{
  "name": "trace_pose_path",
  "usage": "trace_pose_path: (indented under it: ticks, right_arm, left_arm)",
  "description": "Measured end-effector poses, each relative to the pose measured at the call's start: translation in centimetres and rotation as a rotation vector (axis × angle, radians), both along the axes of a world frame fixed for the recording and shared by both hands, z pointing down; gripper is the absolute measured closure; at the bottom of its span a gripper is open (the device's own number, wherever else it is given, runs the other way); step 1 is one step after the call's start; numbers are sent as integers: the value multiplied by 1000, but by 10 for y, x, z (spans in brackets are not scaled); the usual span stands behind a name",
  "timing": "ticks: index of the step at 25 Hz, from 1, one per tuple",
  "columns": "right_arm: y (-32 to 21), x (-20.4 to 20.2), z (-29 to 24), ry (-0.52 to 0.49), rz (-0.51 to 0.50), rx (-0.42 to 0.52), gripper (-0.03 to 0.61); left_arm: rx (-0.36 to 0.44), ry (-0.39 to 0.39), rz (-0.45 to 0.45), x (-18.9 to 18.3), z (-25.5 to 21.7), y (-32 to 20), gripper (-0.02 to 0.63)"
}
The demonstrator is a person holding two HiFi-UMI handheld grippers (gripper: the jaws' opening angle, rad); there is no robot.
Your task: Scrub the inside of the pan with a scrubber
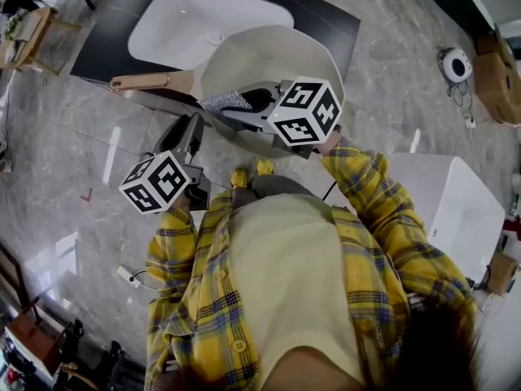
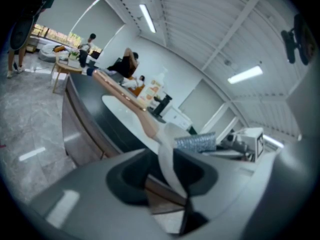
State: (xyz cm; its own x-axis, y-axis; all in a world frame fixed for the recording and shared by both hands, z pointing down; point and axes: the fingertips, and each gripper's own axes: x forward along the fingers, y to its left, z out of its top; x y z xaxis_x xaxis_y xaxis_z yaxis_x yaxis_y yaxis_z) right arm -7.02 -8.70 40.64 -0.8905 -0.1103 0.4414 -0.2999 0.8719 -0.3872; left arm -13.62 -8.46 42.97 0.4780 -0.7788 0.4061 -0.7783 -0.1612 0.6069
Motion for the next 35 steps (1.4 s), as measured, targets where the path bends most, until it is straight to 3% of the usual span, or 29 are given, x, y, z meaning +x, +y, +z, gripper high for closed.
trace_pose_path:
  ticks: [15,27,35]
  right_arm:
    - [59,24,-2,69,-432,108,495]
    - [84,57,-6,66,-675,74,495]
    - [92,81,-5,182,-822,23,495]
  left_arm:
    - [1,-14,27,8,1,-9,468]
    - [-2,2,79,27,0,-18,463]
    - [-25,-23,127,38,9,-22,462]
